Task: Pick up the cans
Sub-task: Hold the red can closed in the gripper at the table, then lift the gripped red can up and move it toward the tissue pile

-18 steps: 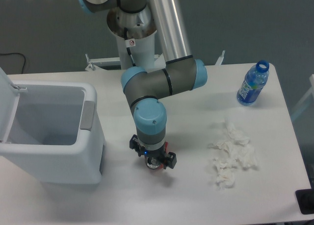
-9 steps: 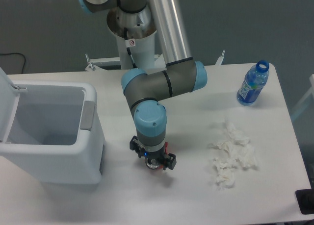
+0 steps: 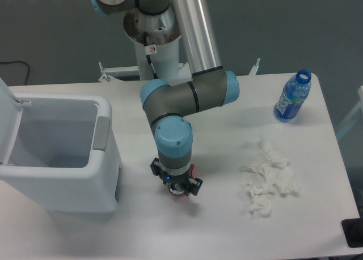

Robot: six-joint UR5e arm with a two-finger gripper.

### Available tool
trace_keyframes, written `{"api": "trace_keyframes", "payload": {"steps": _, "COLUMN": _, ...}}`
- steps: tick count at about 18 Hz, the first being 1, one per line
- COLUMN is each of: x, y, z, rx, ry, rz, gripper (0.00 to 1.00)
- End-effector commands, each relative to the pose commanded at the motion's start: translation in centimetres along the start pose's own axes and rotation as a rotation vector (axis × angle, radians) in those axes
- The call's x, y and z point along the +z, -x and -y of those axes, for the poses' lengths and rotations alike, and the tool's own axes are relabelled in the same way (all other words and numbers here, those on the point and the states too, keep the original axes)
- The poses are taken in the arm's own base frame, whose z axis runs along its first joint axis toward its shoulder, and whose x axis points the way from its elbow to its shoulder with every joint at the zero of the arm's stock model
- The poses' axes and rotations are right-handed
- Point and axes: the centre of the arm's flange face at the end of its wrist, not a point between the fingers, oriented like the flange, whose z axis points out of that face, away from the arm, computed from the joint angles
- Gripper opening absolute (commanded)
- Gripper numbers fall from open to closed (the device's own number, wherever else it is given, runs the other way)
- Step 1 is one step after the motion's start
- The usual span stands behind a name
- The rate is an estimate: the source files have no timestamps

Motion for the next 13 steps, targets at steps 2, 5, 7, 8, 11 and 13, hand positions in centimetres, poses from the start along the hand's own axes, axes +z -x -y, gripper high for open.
{"api": "trace_keyframes", "payload": {"steps": 2, "x": -0.1, "y": 0.1, "z": 0.0, "rx": 0.000, "ry": -0.001, "rz": 0.001, "gripper": 0.65}}
{"api": "trace_keyframes", "payload": {"steps": 5, "x": -0.3, "y": 0.1, "z": 0.0, "rx": 0.008, "ry": -0.004, "rz": 0.002, "gripper": 0.62}}
{"api": "trace_keyframes", "payload": {"steps": 7, "x": -0.8, "y": 0.4, "z": -0.2, "rx": 0.011, "ry": -0.010, "rz": 0.007, "gripper": 0.62}}
{"api": "trace_keyframes", "payload": {"steps": 8, "x": -1.1, "y": 0.6, "z": -0.2, "rx": 0.014, "ry": -0.014, "rz": 0.012, "gripper": 0.62}}
{"api": "trace_keyframes", "payload": {"steps": 11, "x": -5.3, "y": 2.0, "z": 0.5, "rx": 0.047, "ry": -0.064, "rz": 0.072, "gripper": 0.62}}
{"api": "trace_keyframes", "payload": {"steps": 13, "x": -7.5, "y": 3.2, "z": 0.8, "rx": 0.042, "ry": -0.092, "rz": 0.103, "gripper": 0.62}}
